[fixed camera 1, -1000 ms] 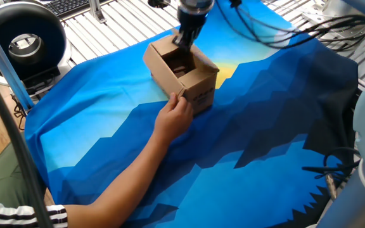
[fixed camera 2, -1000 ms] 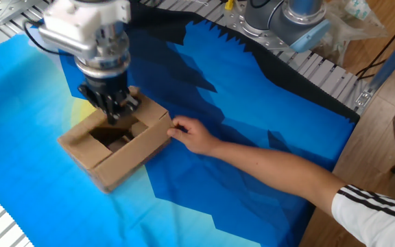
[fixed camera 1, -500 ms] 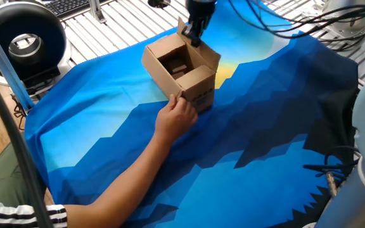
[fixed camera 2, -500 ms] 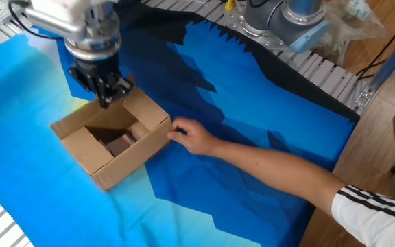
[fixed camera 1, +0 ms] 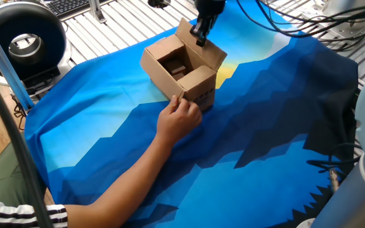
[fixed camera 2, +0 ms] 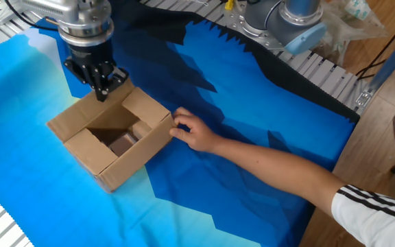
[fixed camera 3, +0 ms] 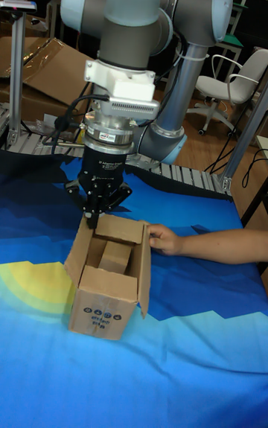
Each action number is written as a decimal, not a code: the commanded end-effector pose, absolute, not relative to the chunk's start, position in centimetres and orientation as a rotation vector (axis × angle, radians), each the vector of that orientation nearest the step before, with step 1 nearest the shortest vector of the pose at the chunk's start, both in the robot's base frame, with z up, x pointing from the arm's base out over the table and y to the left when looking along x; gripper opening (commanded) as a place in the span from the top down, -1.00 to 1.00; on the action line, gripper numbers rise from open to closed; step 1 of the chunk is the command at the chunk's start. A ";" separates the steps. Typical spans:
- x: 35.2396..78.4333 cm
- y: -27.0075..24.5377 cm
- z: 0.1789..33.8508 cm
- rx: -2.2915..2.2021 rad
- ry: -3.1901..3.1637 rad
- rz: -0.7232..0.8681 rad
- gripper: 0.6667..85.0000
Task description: Open a box
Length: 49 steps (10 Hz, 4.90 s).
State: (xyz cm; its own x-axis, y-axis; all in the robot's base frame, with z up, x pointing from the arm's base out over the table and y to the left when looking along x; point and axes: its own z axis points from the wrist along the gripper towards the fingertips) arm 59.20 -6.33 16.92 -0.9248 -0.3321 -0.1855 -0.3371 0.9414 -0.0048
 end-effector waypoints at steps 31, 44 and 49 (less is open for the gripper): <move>59.3 0.6 13.6 -0.412 2.932 0.216 0.98; 59.9 -9.9 17.0 -0.717 2.926 -0.176 0.98; 62.1 -8.3 14.7 -0.762 2.785 -0.112 0.98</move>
State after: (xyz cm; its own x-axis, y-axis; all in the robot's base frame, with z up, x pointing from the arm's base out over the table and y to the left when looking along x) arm 61.17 -9.02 15.37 -0.8525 -0.4977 -0.1599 -0.4784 0.8661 -0.1452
